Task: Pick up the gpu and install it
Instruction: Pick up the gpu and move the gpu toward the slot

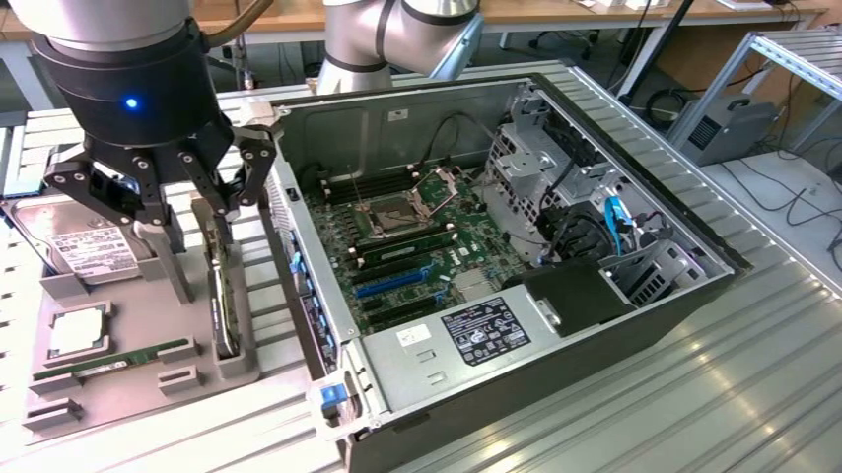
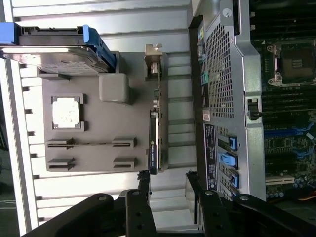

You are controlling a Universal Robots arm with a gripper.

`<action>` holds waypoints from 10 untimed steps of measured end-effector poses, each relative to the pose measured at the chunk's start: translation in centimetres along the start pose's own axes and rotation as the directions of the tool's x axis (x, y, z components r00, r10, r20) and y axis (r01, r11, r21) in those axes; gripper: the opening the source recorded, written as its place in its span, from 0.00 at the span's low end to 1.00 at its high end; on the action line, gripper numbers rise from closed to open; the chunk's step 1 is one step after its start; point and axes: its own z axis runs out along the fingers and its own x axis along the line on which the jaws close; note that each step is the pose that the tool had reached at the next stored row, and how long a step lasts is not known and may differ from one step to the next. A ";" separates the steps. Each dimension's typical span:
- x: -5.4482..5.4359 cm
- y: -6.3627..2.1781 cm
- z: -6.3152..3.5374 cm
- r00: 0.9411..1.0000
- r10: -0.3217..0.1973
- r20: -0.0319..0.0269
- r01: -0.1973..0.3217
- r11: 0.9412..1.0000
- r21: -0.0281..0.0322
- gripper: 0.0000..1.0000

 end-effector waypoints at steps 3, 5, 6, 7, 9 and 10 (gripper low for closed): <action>0.0 0.00 0.15 1.000 0.000 0.000 0.000 1.000 0.000 0.42; 0.0 0.00 0.24 1.000 0.000 0.000 0.000 1.000 0.000 0.42; 0.0 0.00 0.29 1.000 0.000 0.000 0.000 1.000 0.000 0.42; 0.0 0.00 0.34 1.000 0.000 0.000 0.000 1.000 0.000 0.42; 0.0 0.00 0.43 1.000 0.000 0.000 0.000 1.000 0.000 0.42; 0.0 0.00 0.48 1.000 0.000 0.000 0.000 1.000 0.000 0.42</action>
